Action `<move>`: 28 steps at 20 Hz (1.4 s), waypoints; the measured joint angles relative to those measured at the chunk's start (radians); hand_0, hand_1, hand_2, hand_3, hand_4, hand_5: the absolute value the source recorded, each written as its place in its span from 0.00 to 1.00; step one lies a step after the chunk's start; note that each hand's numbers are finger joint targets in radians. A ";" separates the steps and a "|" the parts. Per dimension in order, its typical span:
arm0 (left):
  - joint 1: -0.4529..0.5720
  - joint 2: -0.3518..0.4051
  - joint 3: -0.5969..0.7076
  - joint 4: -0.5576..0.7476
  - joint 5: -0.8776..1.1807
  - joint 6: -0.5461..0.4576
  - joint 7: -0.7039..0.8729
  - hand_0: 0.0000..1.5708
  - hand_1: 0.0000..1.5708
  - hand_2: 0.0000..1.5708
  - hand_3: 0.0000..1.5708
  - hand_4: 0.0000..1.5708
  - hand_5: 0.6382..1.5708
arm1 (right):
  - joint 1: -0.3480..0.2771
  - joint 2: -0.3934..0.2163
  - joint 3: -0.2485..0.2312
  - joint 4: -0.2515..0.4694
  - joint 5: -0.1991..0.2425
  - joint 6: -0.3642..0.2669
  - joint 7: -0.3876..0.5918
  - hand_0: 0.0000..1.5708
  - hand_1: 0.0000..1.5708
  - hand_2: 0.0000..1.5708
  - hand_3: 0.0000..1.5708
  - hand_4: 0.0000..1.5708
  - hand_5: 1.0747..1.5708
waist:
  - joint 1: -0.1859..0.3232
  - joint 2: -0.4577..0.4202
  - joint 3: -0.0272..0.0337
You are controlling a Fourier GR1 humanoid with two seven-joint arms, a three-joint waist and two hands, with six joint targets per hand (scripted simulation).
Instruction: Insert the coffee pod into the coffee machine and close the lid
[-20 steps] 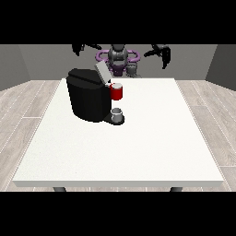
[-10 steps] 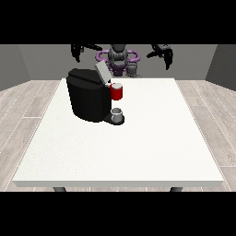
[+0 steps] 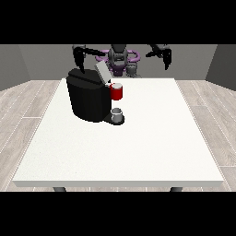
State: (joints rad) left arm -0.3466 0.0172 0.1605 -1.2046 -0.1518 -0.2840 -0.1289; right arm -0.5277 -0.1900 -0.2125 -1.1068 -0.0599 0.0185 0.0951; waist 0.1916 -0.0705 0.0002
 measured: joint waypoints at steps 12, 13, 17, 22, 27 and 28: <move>0.094 0.050 0.005 -0.155 0.047 0.020 0.018 0.00 0.00 0.00 0.00 0.21 1.00 | -0.093 0.030 0.068 0.054 0.025 0.004 -0.004 0.00 0.00 0.00 0.00 0.00 1.00 | -0.033 0.067 -0.0001; 0.106 0.048 0.001 -0.156 0.040 0.029 0.001 0.00 0.00 0.00 0.00 0.20 1.00 | -0.100 0.032 0.073 0.054 0.028 0.006 -0.010 0.00 0.00 0.00 0.00 0.05 1.00 | -0.038 0.075 0.0000; 0.105 0.088 0.019 -0.177 0.057 0.017 0.015 0.00 0.00 0.00 0.00 0.23 1.00 | -0.142 0.029 0.075 0.071 0.031 0.006 -0.018 0.00 0.00 0.00 0.00 0.08 1.00 | -0.036 0.101 -0.0001; 0.118 0.087 -0.002 -0.215 0.052 0.029 0.045 0.00 0.00 0.00 0.00 0.23 1.00 | -0.185 0.017 0.079 0.108 0.052 -0.004 -0.026 0.00 0.00 0.00 0.00 0.14 1.00 | -0.028 0.118 0.0007; 0.101 0.077 -0.021 -0.220 0.043 0.042 0.049 0.00 0.00 0.00 0.00 0.25 1.00 | -0.239 0.000 0.092 0.117 0.081 -0.014 -0.007 0.00 0.00 0.00 0.00 0.07 1.00 | -0.018 0.148 0.0043; 0.105 0.075 -0.027 -0.221 0.042 0.039 0.049 0.00 0.00 0.00 0.00 0.23 1.00 | -0.245 0.000 0.094 0.119 0.089 -0.024 0.004 0.00 0.00 0.00 0.00 0.07 1.00 | -0.012 0.149 0.0055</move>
State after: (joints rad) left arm -0.2414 0.0923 0.1337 -1.4258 -0.1094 -0.2451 -0.0803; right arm -0.7723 -0.1901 -0.1184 -0.9880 0.0290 -0.0059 0.0986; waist 0.1799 0.0781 0.0057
